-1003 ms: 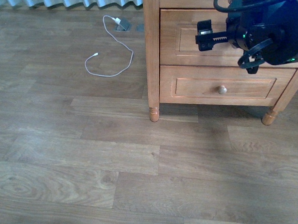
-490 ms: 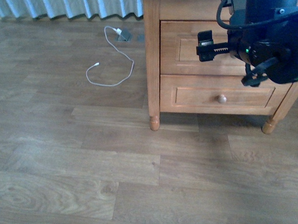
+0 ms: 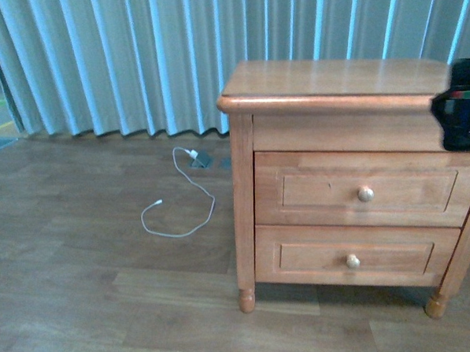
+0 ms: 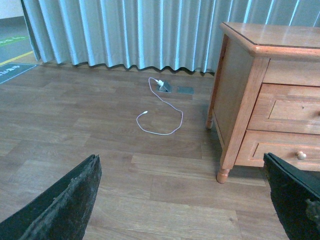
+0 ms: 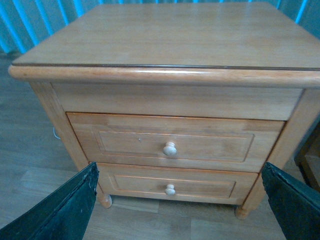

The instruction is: Put charger into drawer

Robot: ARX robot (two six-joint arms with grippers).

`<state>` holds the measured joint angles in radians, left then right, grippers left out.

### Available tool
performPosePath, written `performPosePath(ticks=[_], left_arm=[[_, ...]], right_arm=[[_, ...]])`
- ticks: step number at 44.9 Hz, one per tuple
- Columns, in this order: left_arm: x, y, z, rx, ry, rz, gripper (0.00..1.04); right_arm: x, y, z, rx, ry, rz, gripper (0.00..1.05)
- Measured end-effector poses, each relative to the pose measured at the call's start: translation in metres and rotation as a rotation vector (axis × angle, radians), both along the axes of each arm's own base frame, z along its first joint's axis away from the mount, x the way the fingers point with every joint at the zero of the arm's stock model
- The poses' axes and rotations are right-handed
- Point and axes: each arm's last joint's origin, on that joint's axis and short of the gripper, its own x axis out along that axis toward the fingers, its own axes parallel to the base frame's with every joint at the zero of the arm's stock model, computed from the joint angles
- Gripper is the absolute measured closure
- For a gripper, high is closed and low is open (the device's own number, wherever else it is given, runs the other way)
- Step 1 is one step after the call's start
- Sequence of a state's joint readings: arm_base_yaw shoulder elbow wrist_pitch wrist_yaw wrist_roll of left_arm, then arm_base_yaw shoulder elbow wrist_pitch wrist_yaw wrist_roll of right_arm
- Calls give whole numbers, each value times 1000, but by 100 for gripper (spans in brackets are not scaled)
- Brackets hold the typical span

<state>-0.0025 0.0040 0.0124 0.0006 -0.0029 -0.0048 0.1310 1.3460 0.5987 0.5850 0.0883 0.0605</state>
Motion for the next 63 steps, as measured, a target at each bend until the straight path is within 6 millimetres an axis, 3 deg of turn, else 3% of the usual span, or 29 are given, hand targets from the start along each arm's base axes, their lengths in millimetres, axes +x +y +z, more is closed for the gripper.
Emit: performPosePath(ticks=[3,7,12,15,27,38,47,63], left_arm=[[0,0,0,0,0,0,6],[0,0,0,0,0,0,6],[0,0,0,0,0,0,6],[0,0,0,0,0,0,6],[0,0,0,0,0,0,6],[0,0,0,0,0,0,6],[0,0,0,0,0,-1,6],[0,0,0,0,0,-1,6]], right_arm=[[-26,-8,6,24,-5,-5,8],[-76,-23,6,64,3,-19,8],[-120,-36,-2,96,9,-57,8],[-135,-41,-6,105,-8,-92,8],[-140,-41,-5,91,-64,-97,12],[-149,-34,-22,-24,-161,-42,54],[-157,-34,-36,-38,-163,-40,102],[-164,-34,-46,-41,-163,-39,103]])
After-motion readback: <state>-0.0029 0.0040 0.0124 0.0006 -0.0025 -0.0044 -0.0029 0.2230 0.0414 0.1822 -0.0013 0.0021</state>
